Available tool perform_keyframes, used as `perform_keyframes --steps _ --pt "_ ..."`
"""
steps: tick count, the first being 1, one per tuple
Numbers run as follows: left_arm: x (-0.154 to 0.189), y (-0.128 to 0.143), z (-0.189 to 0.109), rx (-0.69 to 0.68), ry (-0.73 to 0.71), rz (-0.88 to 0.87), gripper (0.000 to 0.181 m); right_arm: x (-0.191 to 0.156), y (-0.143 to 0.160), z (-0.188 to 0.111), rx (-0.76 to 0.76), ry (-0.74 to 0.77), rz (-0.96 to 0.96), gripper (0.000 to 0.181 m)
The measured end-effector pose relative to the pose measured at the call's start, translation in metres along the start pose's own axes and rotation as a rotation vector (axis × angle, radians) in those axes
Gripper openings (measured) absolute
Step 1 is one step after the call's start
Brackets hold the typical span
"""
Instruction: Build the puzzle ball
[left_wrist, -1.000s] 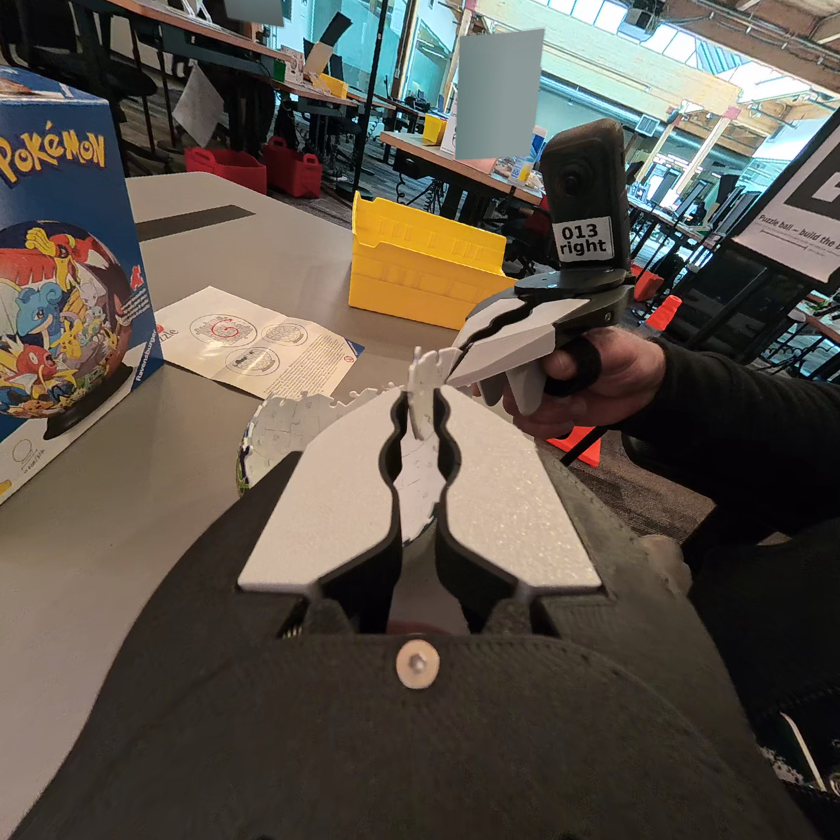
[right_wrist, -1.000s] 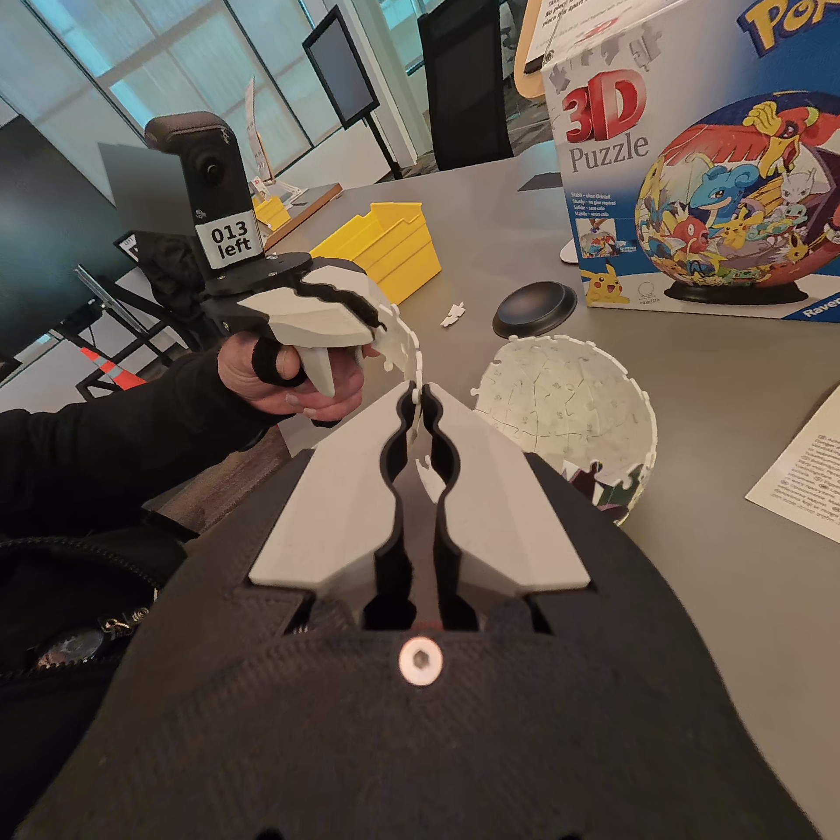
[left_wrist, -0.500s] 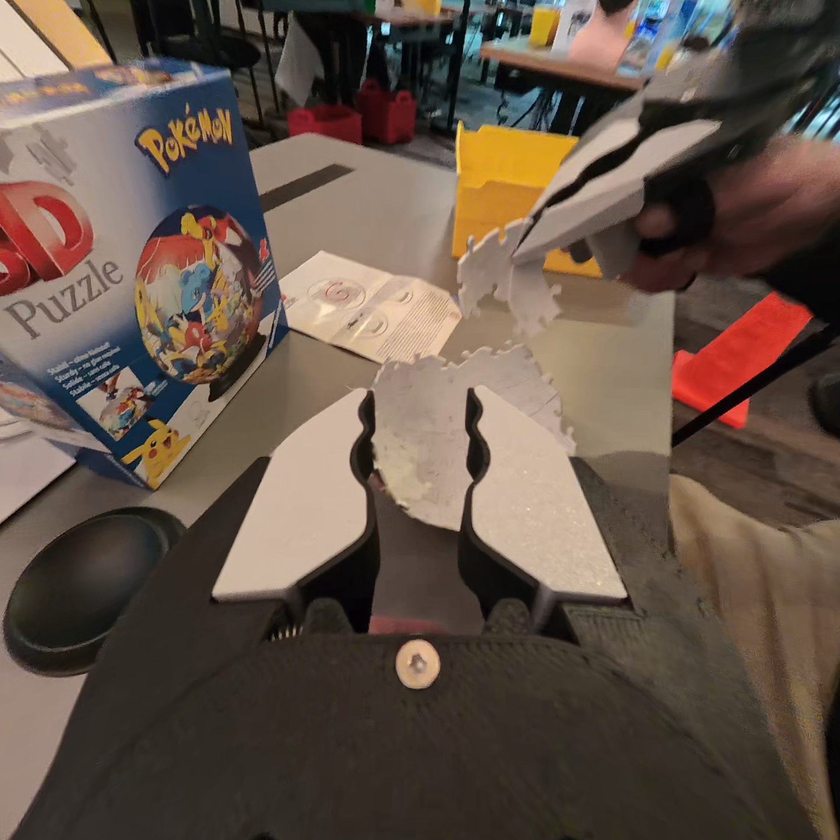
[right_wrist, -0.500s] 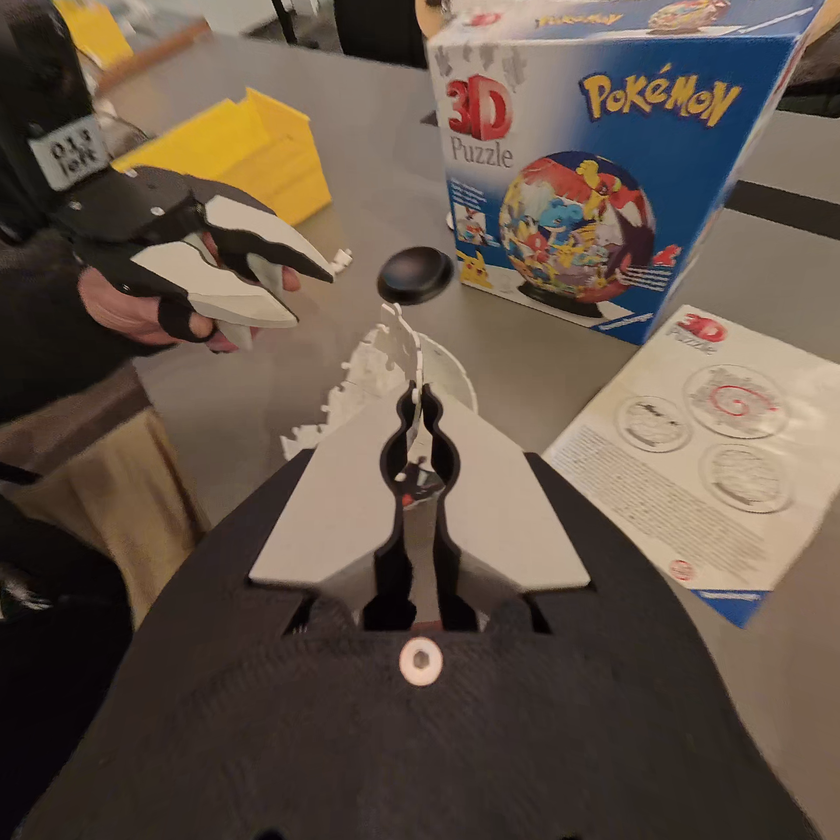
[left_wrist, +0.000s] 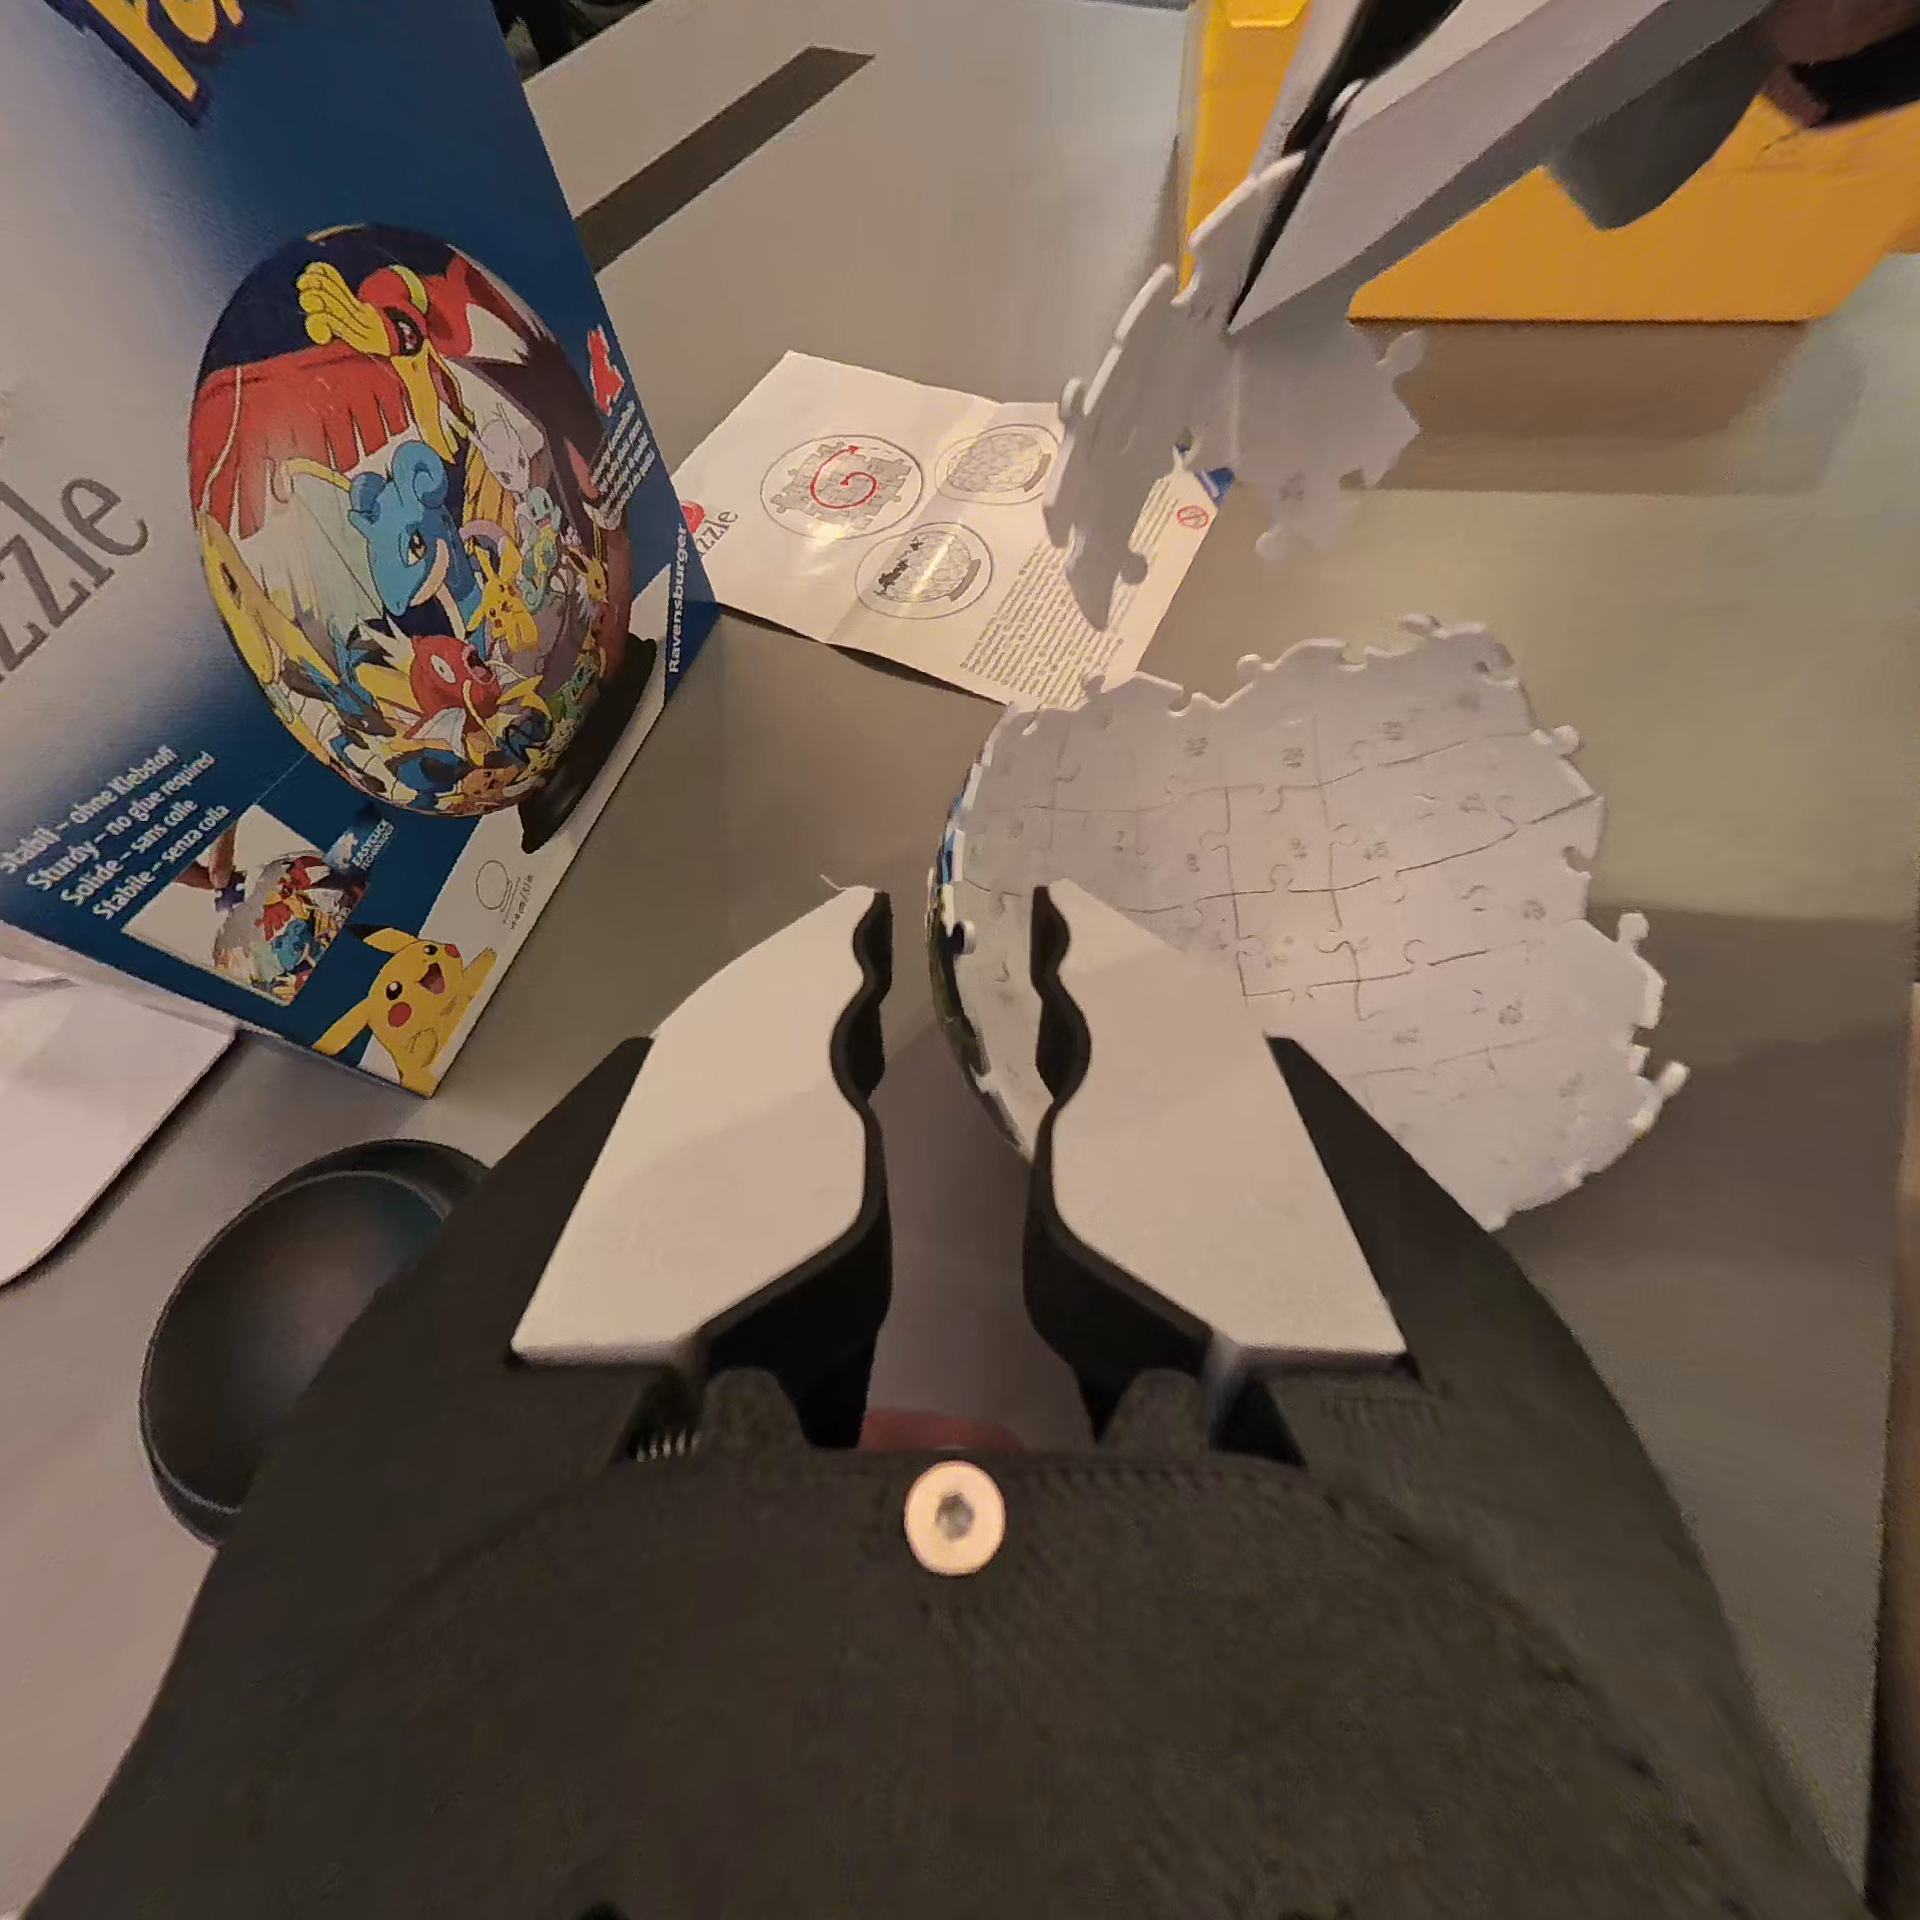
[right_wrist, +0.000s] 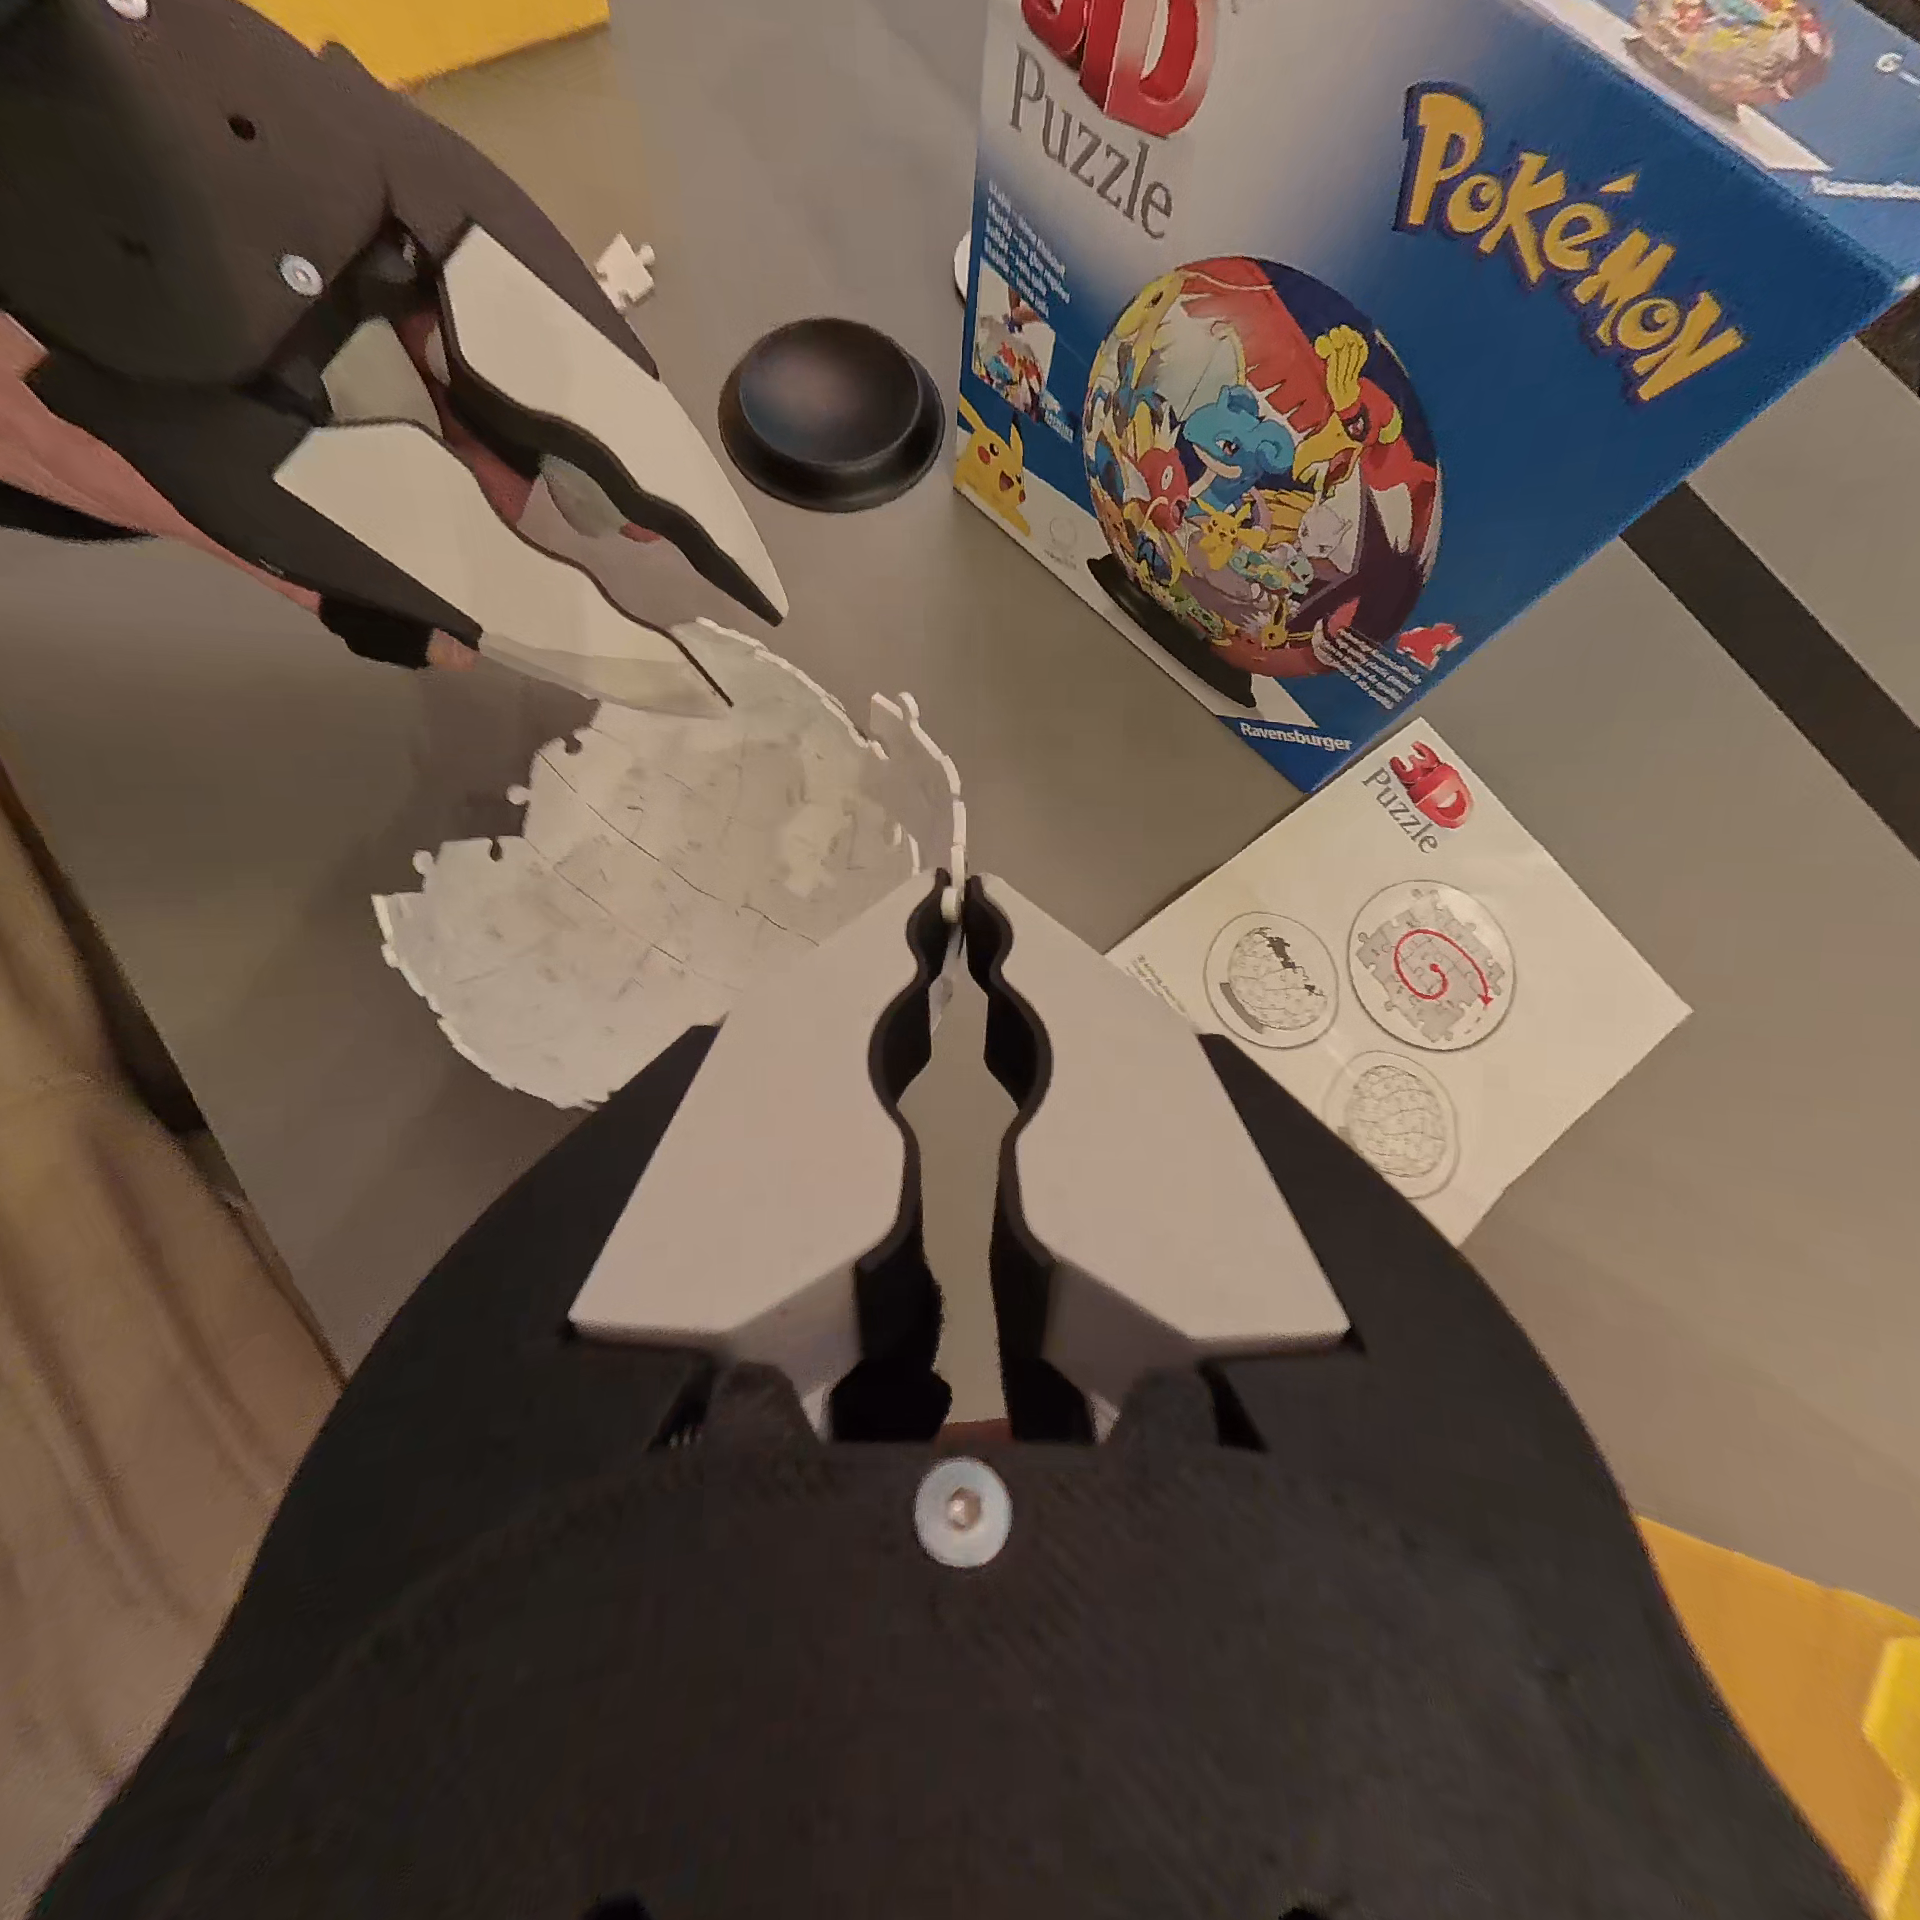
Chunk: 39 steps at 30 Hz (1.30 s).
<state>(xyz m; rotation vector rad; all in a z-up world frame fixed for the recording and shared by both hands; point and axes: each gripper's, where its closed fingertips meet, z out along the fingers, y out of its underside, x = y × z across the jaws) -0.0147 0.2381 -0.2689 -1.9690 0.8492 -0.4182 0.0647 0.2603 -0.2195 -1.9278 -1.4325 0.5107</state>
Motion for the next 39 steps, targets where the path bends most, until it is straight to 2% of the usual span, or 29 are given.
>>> perform_keyframes --steps 15,28,39 --pt "0.0 -0.005 0.017 -0.067 0.029 0.077 0.006 0.003 0.003 0.009 -0.205 0.024 -0.209 0.001" --pt "0.001 -0.009 0.027 -0.155 0.065 0.065 0.005 0.006 0.003 0.004 -0.279 0.095 -0.328 0.001" --pt "0.0 -0.008 0.037 -0.272 0.083 0.061 0.005 0.01 0.011 0.006 -0.306 0.108 -0.331 0.001"
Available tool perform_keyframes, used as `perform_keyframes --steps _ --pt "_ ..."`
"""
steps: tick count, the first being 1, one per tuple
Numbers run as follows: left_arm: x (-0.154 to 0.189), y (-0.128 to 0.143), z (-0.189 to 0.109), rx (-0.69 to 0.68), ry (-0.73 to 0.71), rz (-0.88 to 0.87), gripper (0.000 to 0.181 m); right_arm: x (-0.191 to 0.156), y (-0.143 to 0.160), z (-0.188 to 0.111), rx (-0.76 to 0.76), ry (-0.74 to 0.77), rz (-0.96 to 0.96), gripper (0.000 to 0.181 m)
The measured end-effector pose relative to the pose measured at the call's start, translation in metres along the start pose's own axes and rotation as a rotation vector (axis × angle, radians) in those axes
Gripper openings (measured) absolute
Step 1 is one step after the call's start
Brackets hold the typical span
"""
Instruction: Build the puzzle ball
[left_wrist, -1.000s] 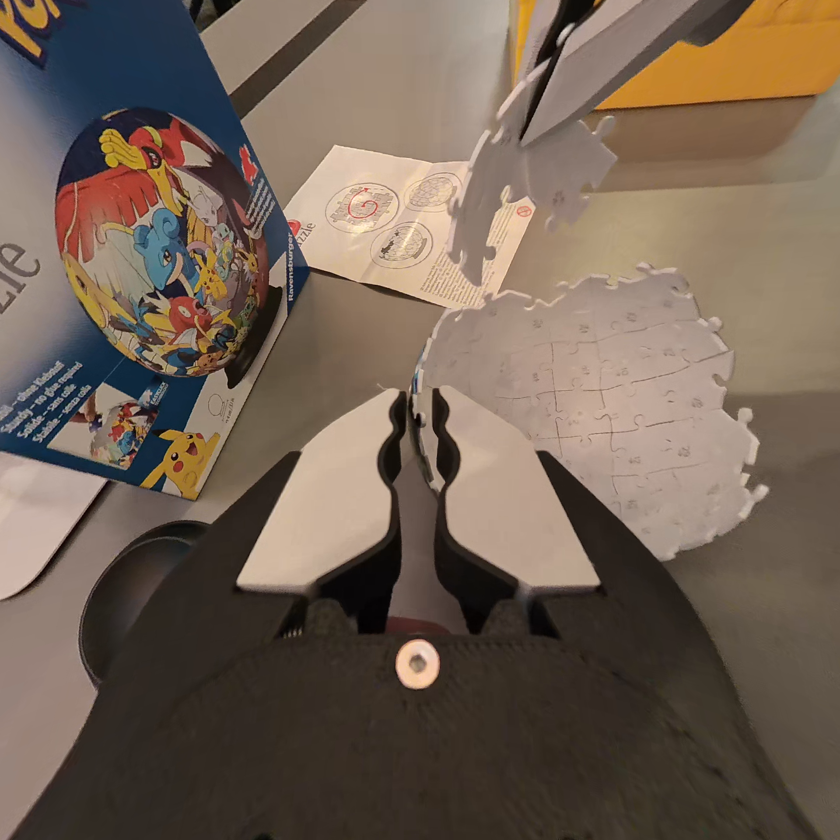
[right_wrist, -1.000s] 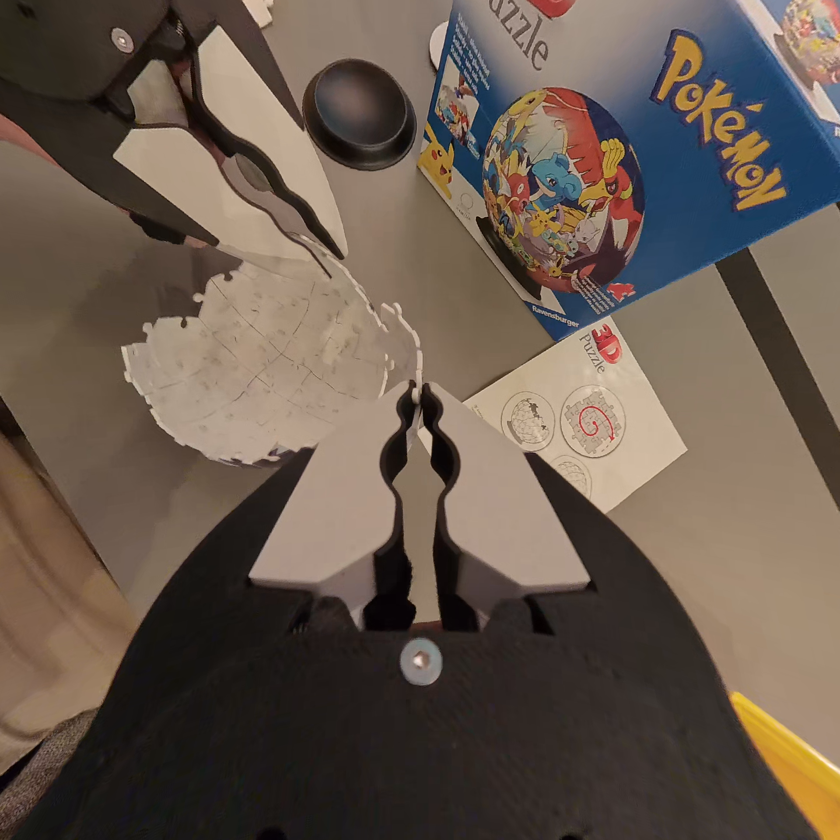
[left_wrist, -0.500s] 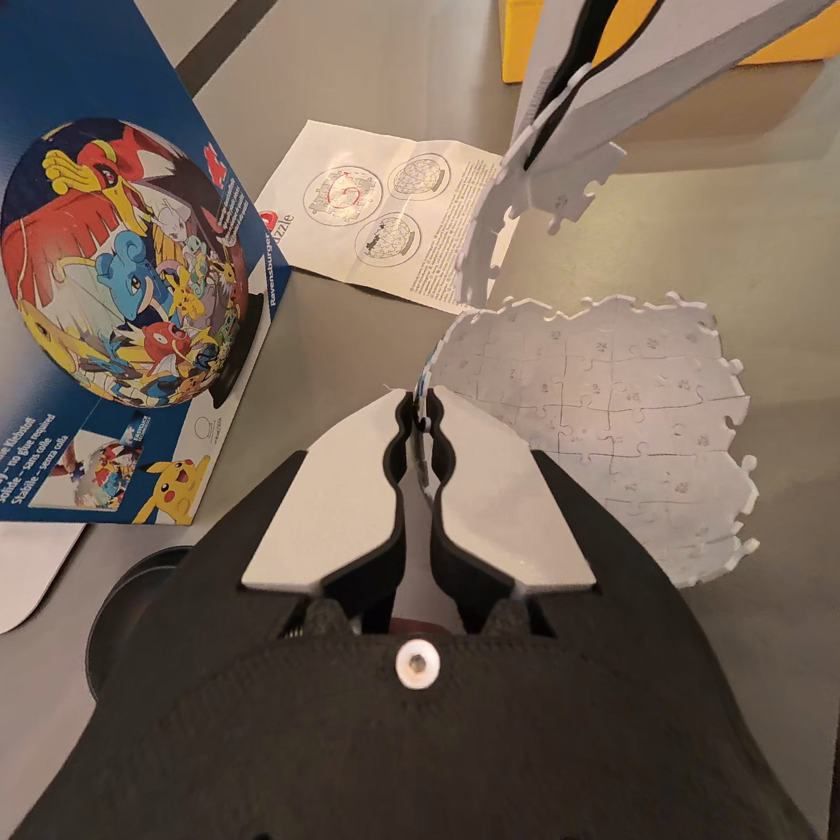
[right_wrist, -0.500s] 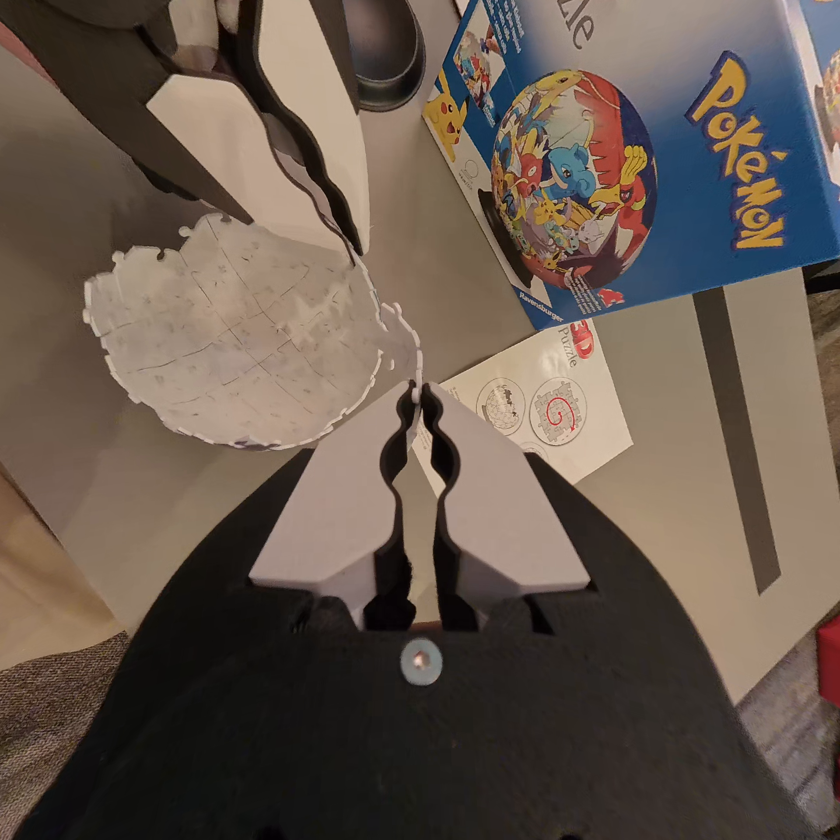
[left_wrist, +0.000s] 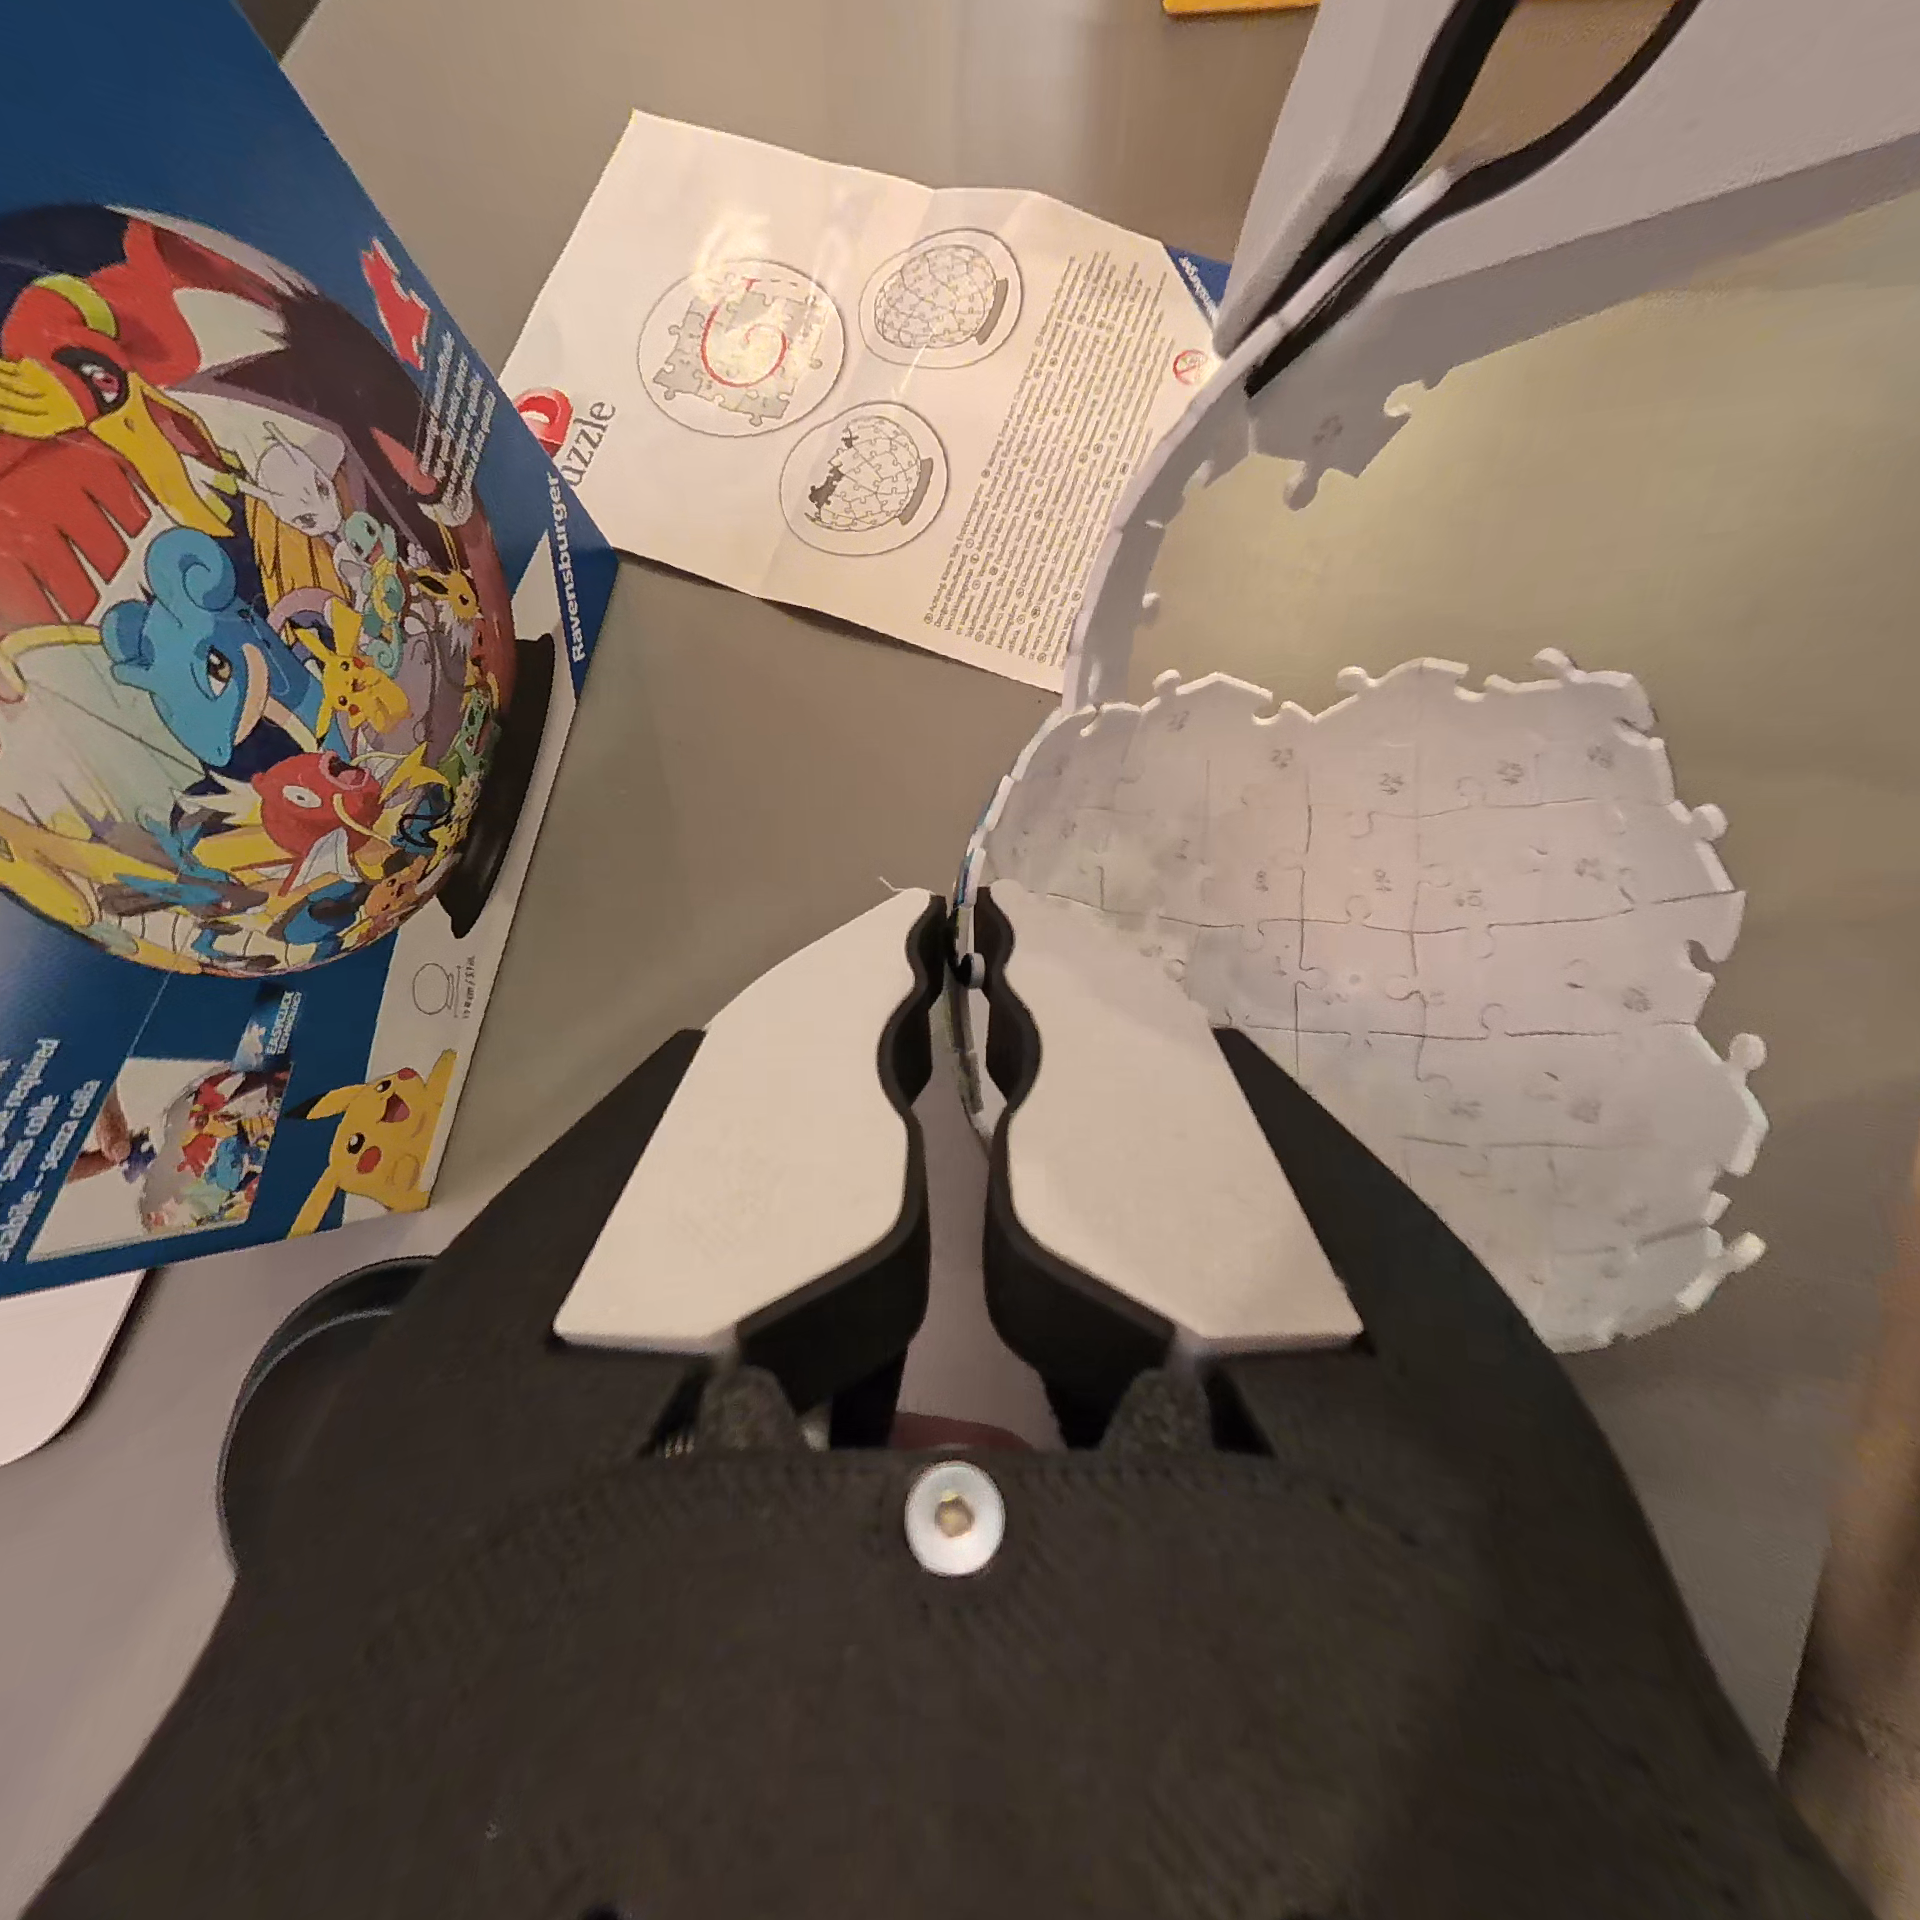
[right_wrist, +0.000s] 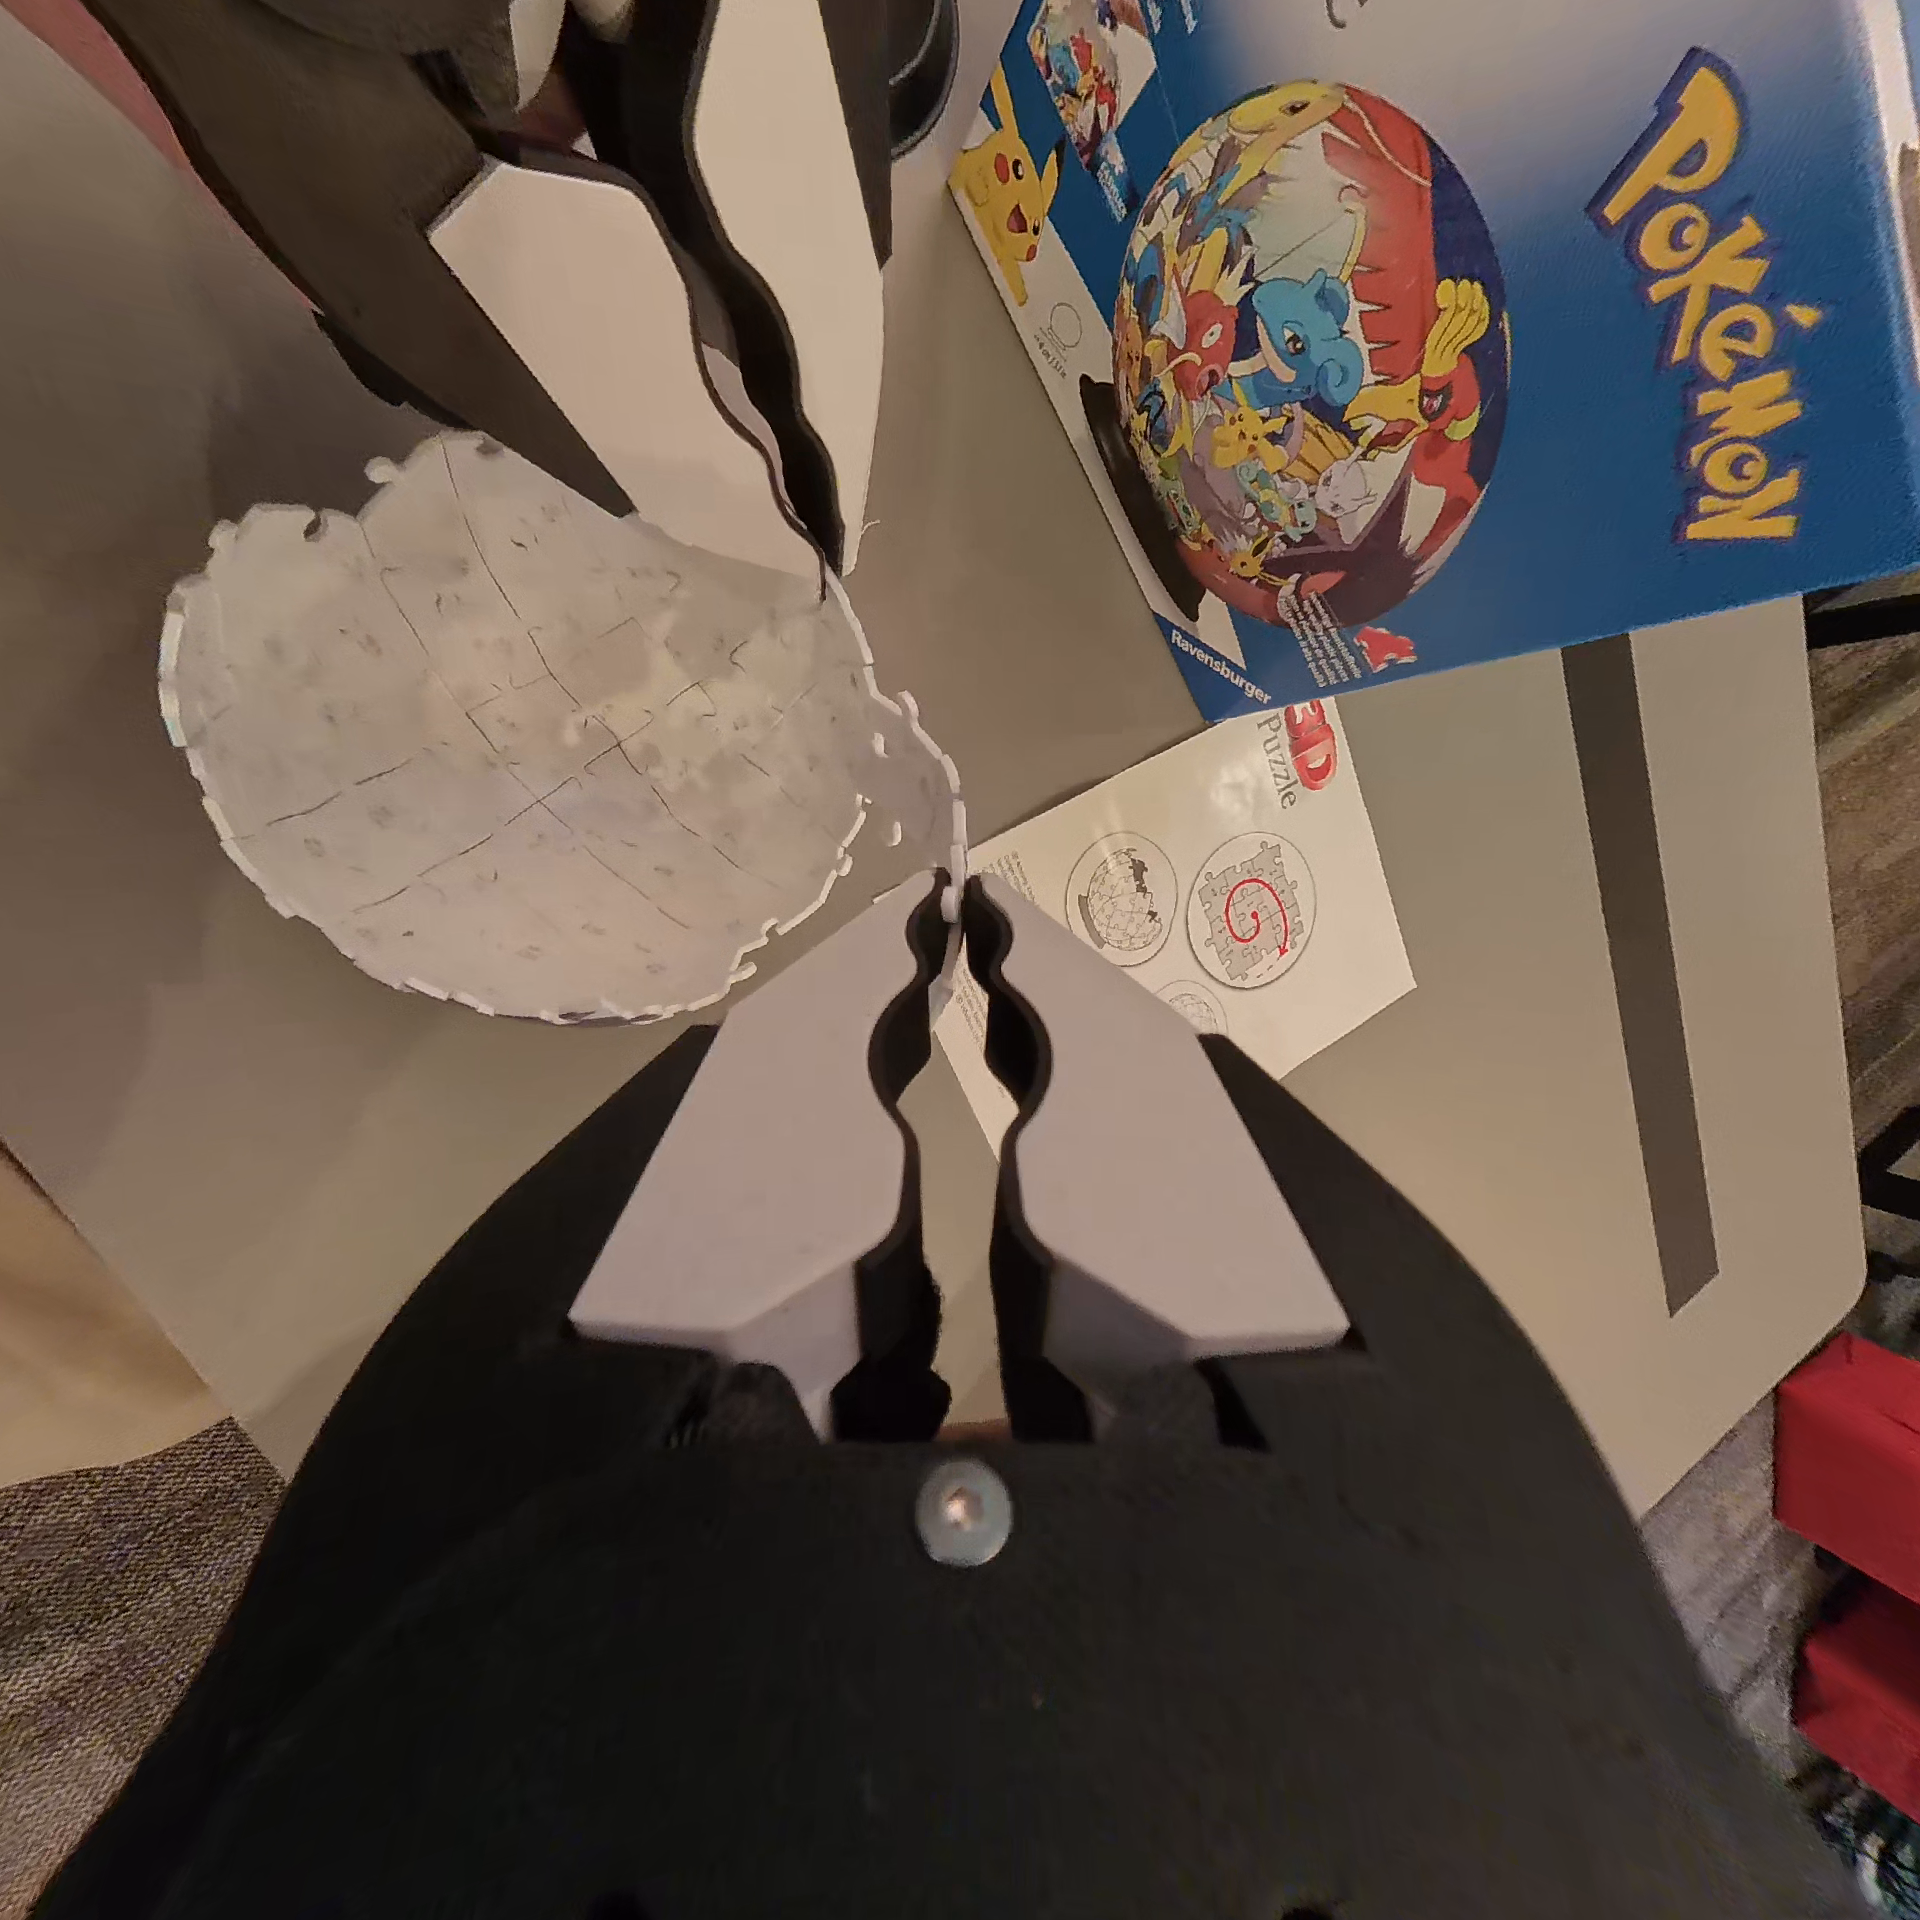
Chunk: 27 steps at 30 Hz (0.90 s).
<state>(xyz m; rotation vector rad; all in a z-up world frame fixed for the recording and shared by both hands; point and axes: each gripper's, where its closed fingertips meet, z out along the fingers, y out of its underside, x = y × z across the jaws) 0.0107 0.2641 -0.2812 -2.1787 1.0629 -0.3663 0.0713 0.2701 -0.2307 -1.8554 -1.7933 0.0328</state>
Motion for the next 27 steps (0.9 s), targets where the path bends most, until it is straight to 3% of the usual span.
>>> perform_keyframes --steps 27 --pt "0.002 -0.019 0.042 -0.359 0.07 0.155 0.006 0.003 0.054 0.015 0.032 -0.046 0.256 0.001"
